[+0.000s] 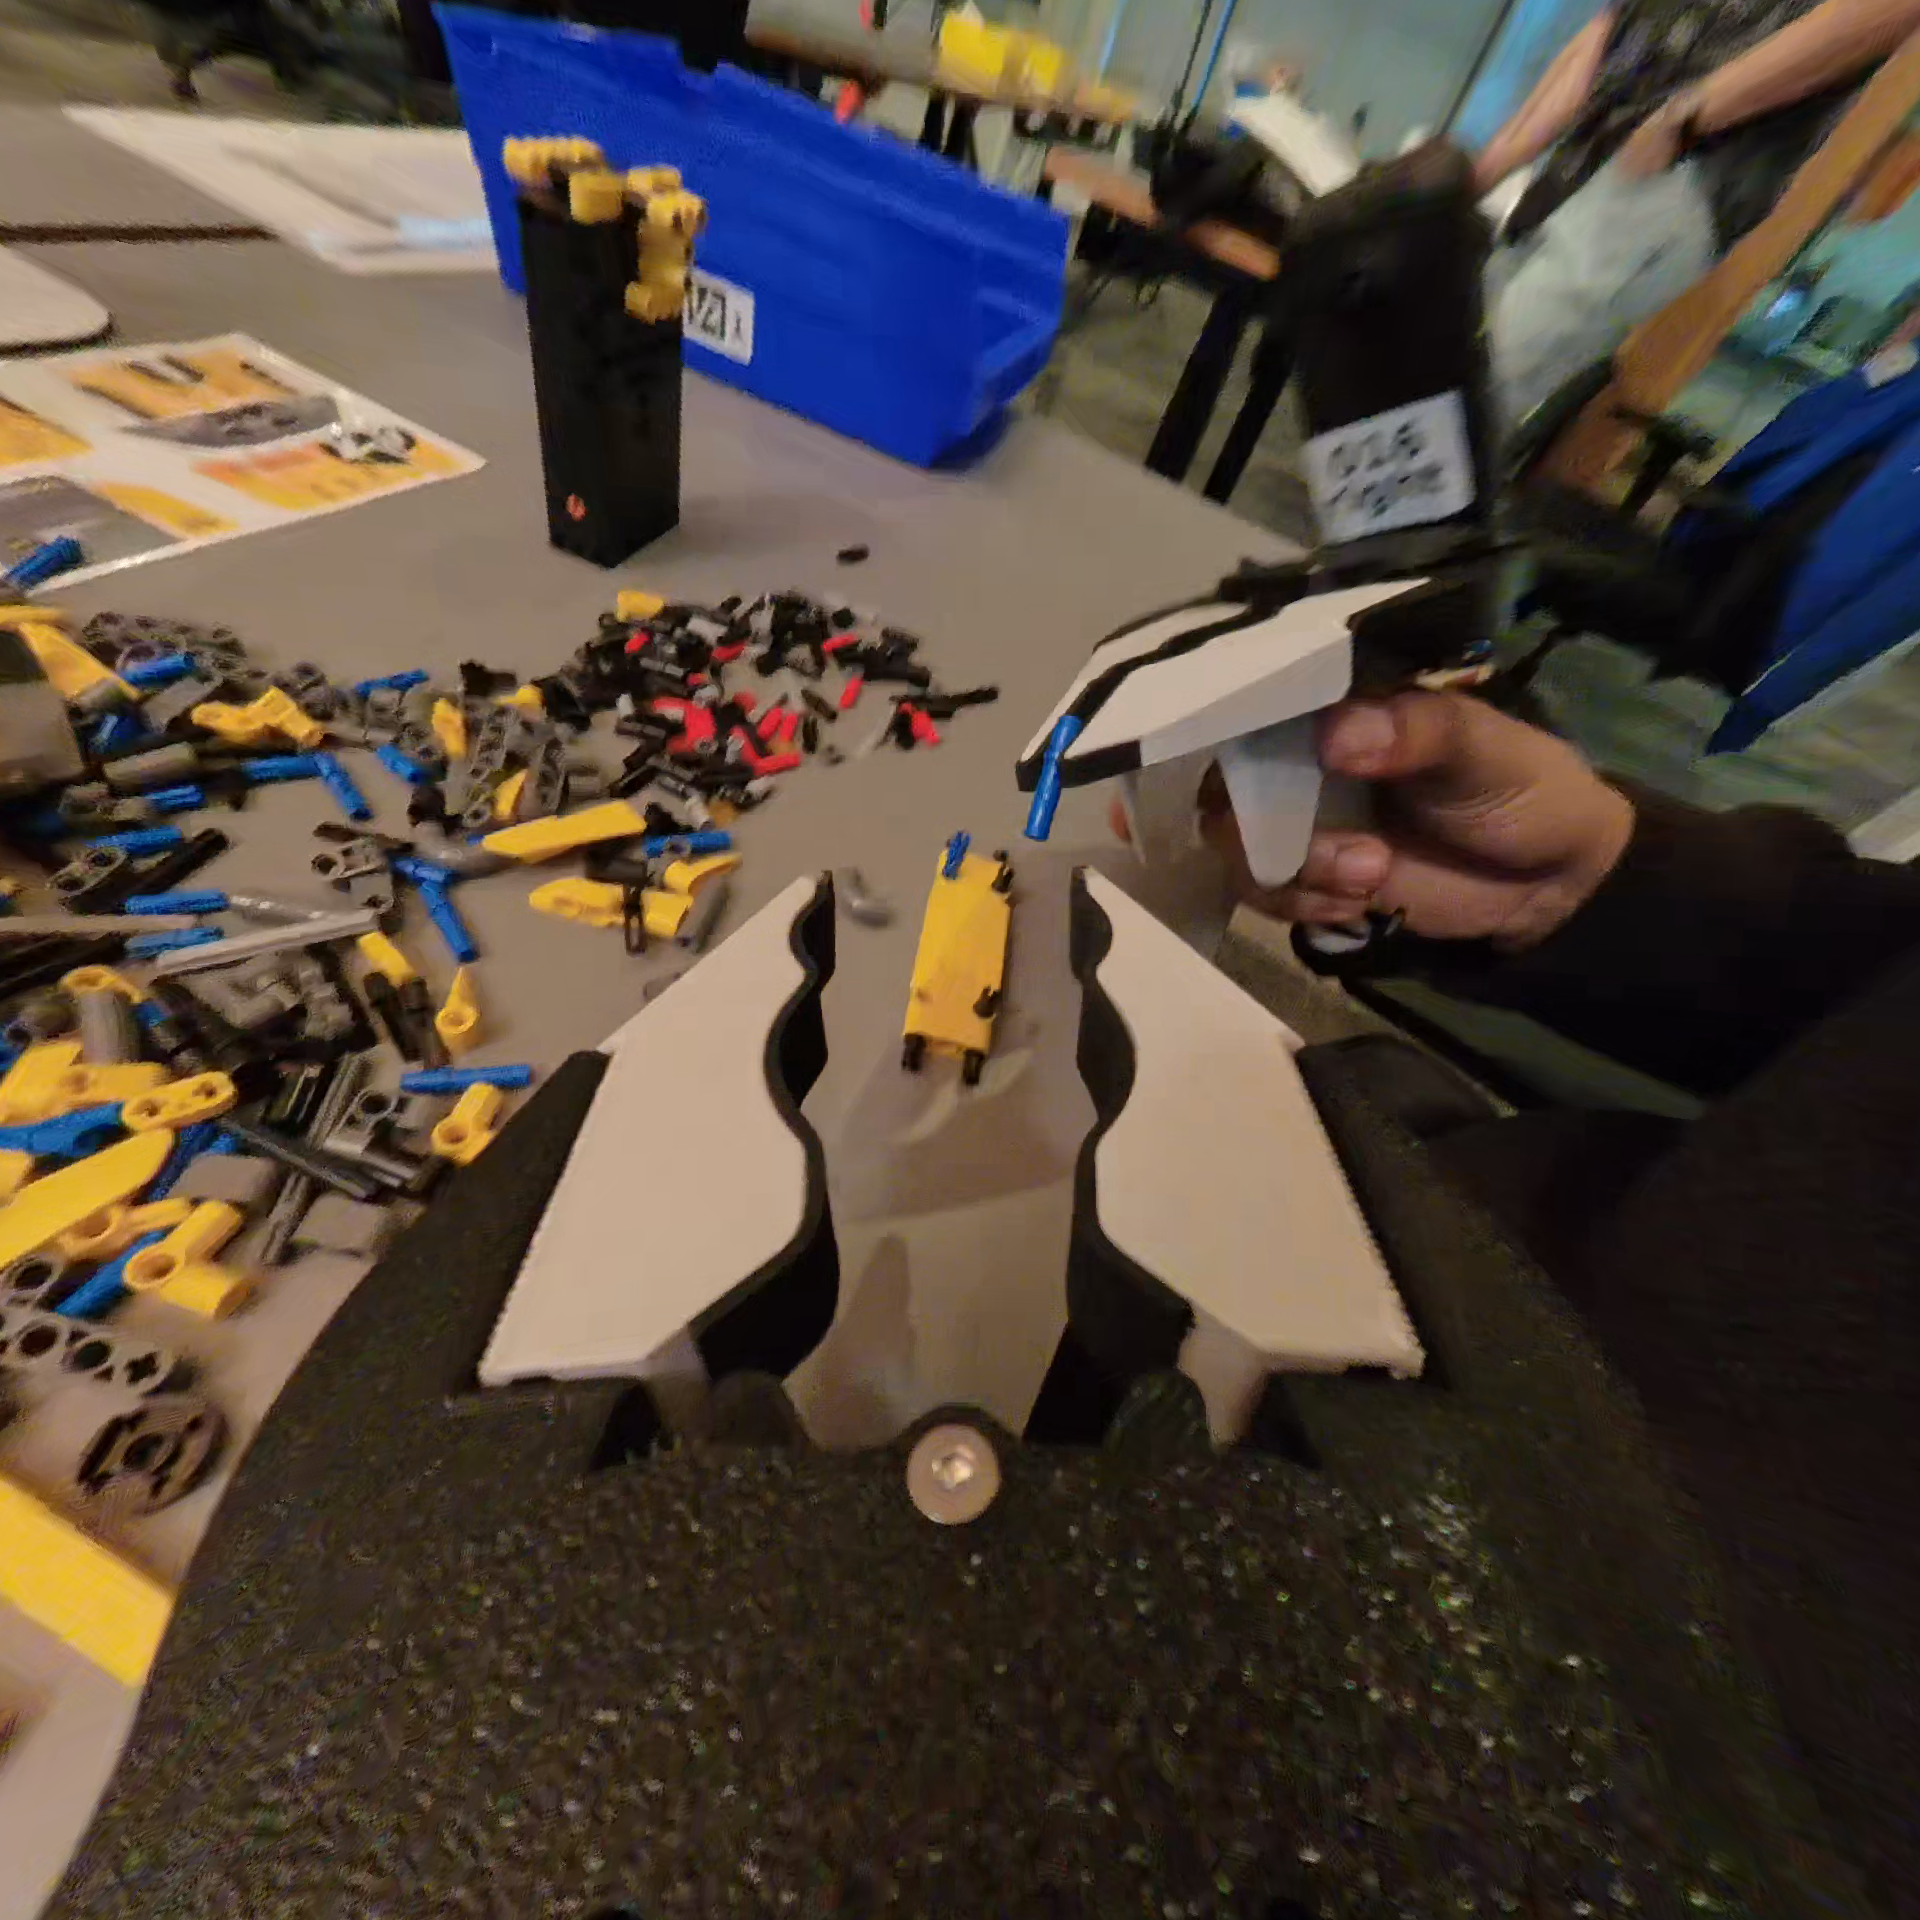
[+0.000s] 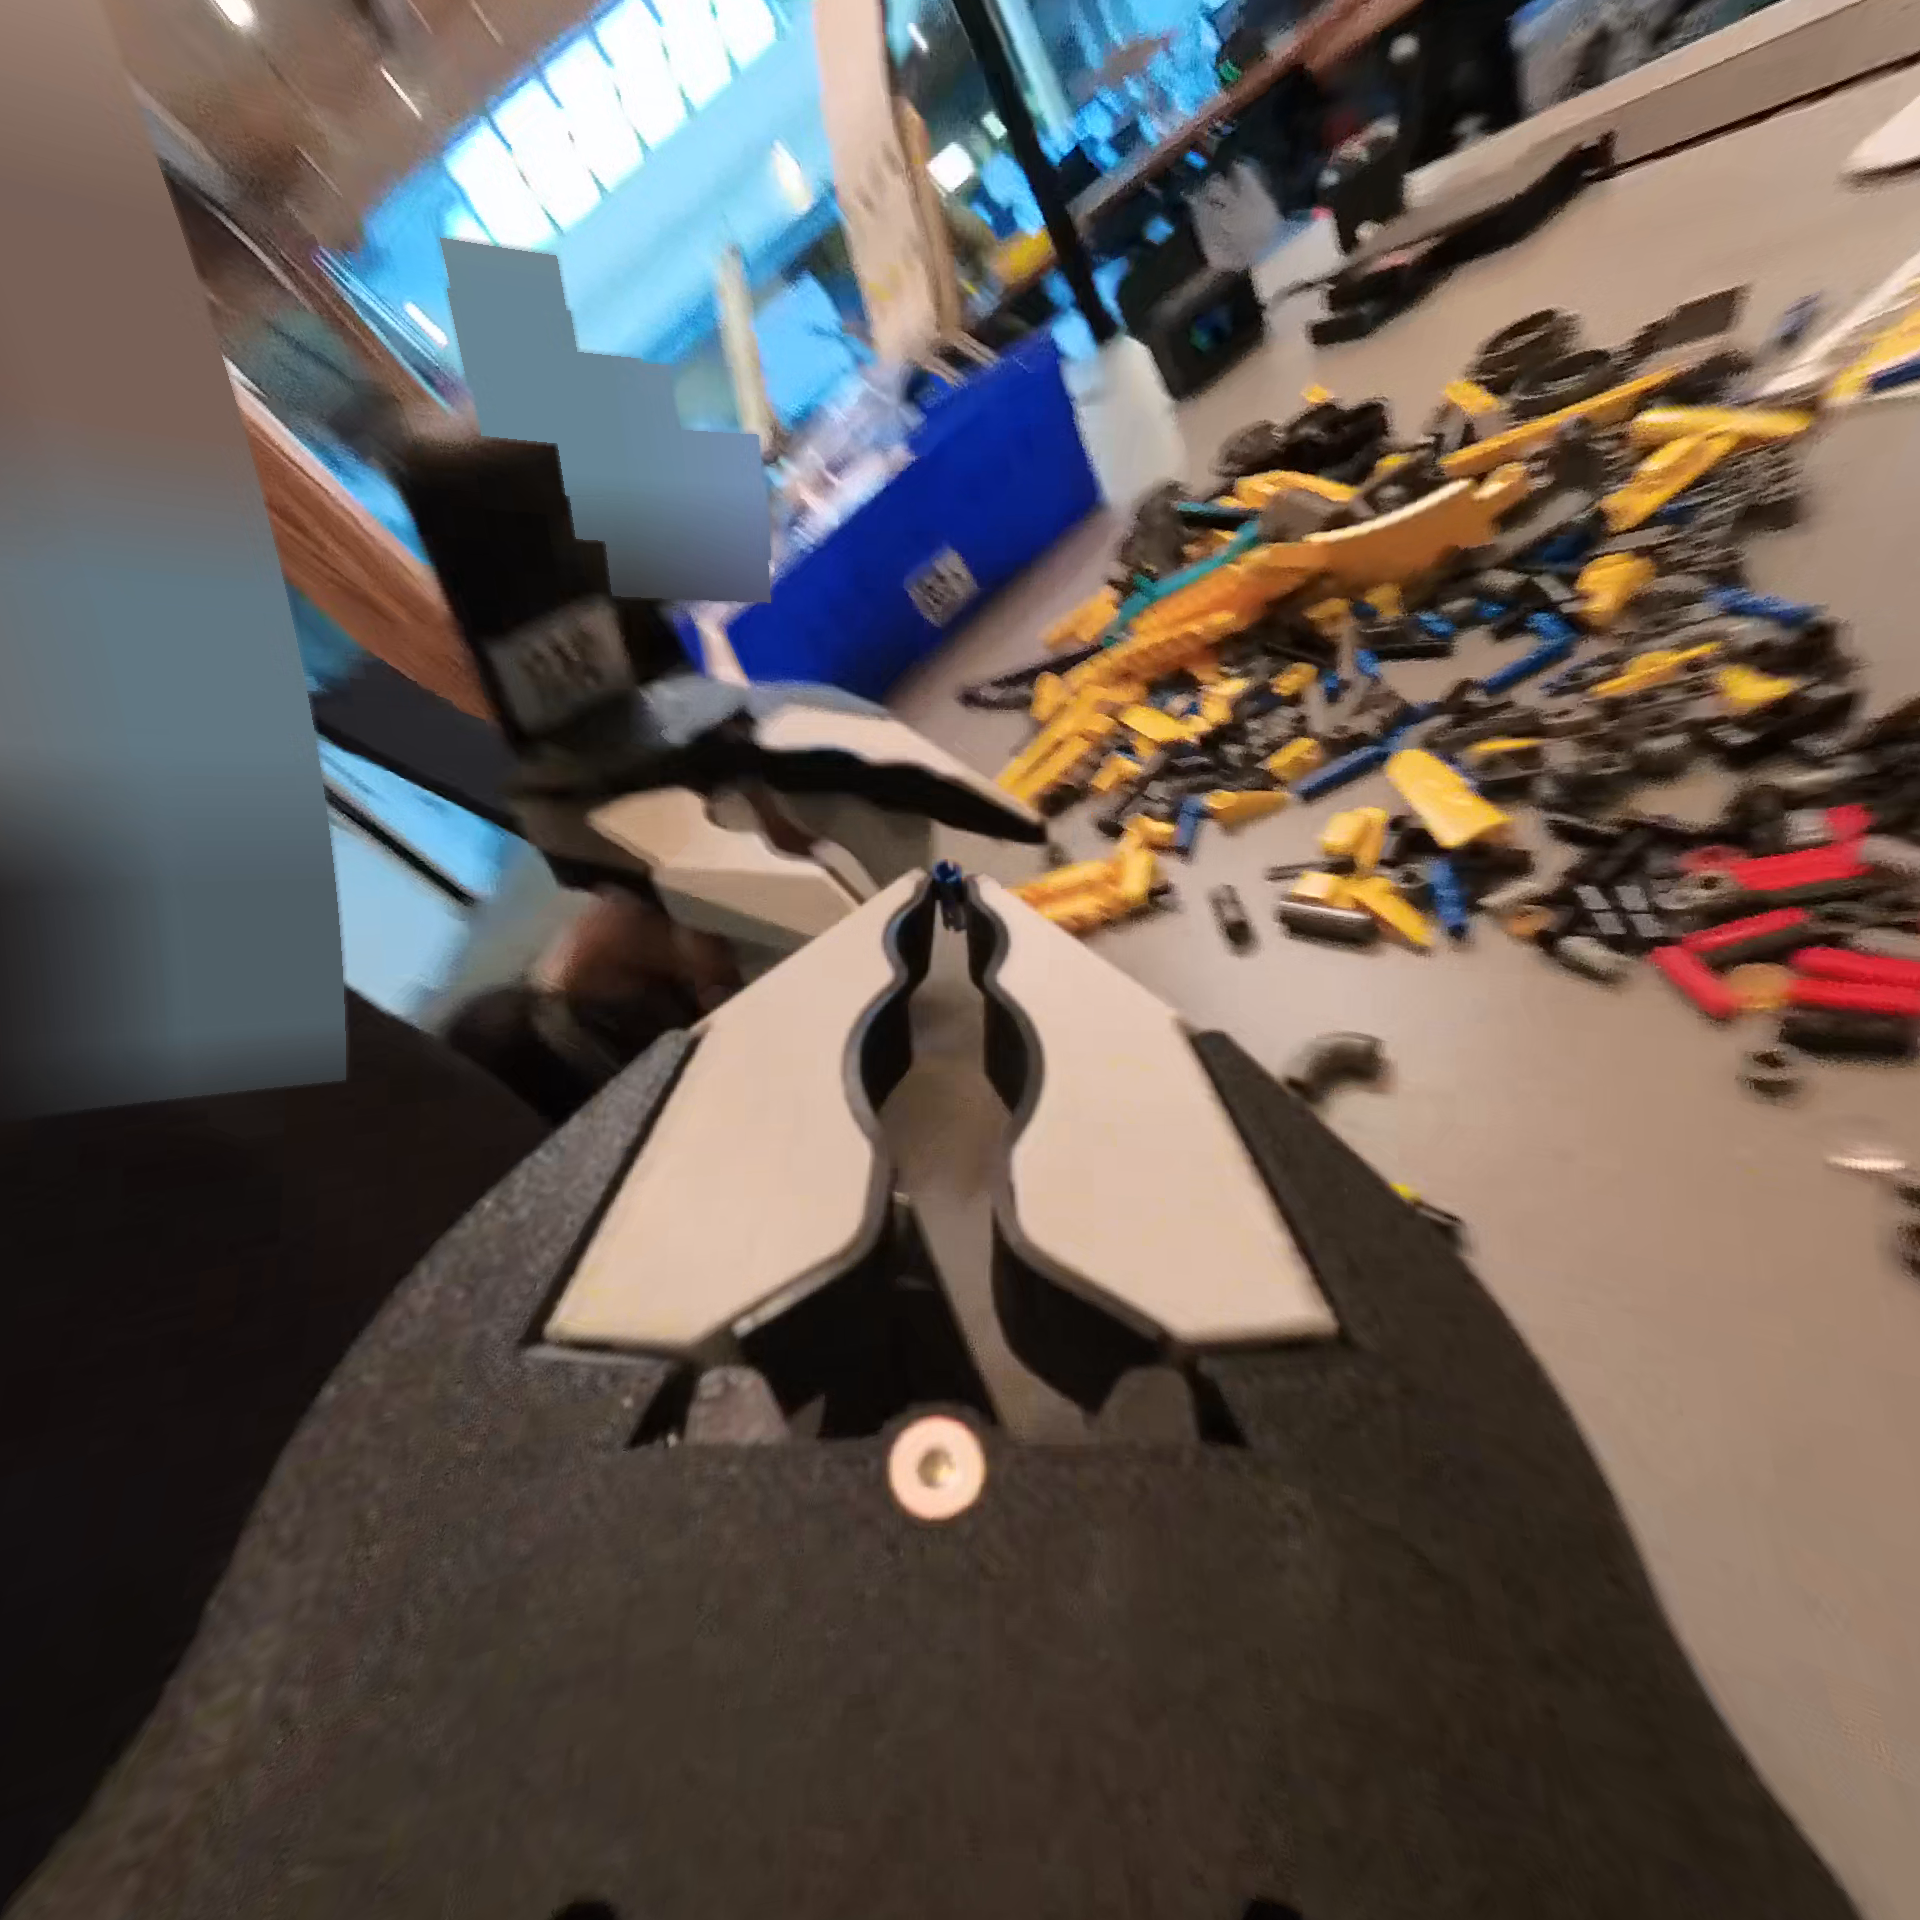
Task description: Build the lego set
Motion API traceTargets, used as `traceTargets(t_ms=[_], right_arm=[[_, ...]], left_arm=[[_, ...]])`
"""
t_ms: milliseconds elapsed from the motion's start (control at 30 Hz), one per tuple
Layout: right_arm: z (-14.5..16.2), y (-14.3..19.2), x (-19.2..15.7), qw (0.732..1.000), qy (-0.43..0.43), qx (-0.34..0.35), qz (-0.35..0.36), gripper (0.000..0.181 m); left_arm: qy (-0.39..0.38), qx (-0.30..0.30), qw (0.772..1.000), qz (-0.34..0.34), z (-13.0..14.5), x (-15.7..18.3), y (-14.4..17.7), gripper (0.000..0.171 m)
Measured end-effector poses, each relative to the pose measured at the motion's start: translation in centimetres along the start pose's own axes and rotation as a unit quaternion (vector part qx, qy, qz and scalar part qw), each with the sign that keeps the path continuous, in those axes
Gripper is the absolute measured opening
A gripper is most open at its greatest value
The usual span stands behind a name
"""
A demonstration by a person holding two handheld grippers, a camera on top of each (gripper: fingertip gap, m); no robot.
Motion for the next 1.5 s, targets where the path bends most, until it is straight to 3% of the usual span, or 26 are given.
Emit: traceTargets(t_ms=[100,333,400,567,667,1033,1200,1500], right_arm=[[-0.1,-0.1,0.0,0.996,-0.081,0.031,-0.033,0.005],[0.7,-1.0,-0.7,0.992,-0.116,0.024,-0.054,0.005],[0.9,-1.2,-0.8,0.991,-0.120,0.019,-0.054,0.005],[1.2,-0.9,-0.6,0.990,-0.128,-0.013,-0.057,0.006],[0.5,-0.3,-0.2,0.994,-0.101,-0.030,-0.033,0.026],[0.5,-0.7,-1.3,0.972,-0.051,-0.226,-0.038,0.019],[0.0,-0.9,-1.6,0.968,-0.037,-0.240,-0.055,0.006],[-0.2,-1.2,-1.6,0.965,-0.027,-0.254,-0.060,0.008]], left_arm=[[-0.016,0.039,0.999,0.030,-0.4,0.7,0.3,0.019],[-0.021,0.066,0.996,0.049,-0.7,1.3,0.6,0.018],[-0.032,0.066,0.996,0.057,-0.6,1.4,0.8,0.005],[-0.075,0.048,0.994,0.060,-0.3,1.7,1.1,0.004],[-0.078,0.046,0.994,0.065,-0.2,1.7,1.2,0.004],[-0.135,-0.003,0.986,0.099,1.0,2.9,1.1,0.004],[-0.131,0.002,0.986,0.108,0.9,3.0,1.2,0.004],[-0.124,0.009,0.986,0.107,0.7,2.9,1.3,0.004]])
Point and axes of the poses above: each gripper's, where its closed fingertips meet, y back along the fingers, z out of its underside, x = y × z across the jaws, the point moved 7 cm from there along y, back along the fingers, and after that the axes turned 15 degrees about x, right-handed, at the moved point
